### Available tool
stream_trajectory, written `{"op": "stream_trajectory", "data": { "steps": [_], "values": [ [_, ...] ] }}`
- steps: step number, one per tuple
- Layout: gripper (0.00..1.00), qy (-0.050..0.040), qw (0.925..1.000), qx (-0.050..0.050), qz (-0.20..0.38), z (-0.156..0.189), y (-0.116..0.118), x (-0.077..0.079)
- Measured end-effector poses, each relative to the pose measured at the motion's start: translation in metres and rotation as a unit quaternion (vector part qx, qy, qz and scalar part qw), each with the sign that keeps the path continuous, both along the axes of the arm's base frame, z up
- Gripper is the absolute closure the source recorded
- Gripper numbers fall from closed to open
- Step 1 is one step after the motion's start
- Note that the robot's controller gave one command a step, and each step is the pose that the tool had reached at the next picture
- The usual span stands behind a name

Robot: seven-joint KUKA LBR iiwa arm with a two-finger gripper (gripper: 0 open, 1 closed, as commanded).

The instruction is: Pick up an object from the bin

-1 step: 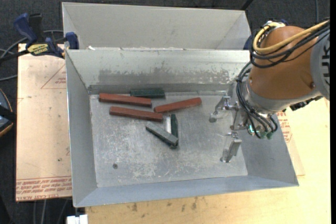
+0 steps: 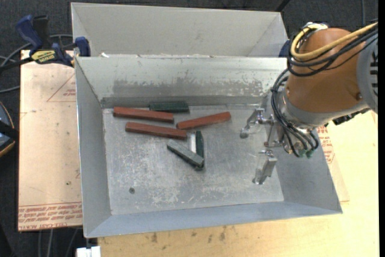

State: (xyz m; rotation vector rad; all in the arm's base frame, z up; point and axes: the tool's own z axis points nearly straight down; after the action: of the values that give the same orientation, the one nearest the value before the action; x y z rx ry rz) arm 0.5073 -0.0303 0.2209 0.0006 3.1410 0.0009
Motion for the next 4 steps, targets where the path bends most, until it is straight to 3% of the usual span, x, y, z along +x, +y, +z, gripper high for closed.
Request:
{"op": "stream_trajectory", "data": {
  "steps": [1, 2, 3, 4],
  "values": [
    [0.00, -0.0033, 1.0000, 0.000, -0.007, -0.070, 0.044, 0.034],
    [0.00, 0.0020, 0.9995, 0.000, -0.031, -0.071, 0.077, 0.066],
    [0.00, -0.0015, 1.0000, 0.000, 0.002, -0.080, 0.085, 0.057],
    [0.00, -0.0017, 0.9976, 0.001, -0.069, -0.128, 0.089, 0.055]
  ]
}}
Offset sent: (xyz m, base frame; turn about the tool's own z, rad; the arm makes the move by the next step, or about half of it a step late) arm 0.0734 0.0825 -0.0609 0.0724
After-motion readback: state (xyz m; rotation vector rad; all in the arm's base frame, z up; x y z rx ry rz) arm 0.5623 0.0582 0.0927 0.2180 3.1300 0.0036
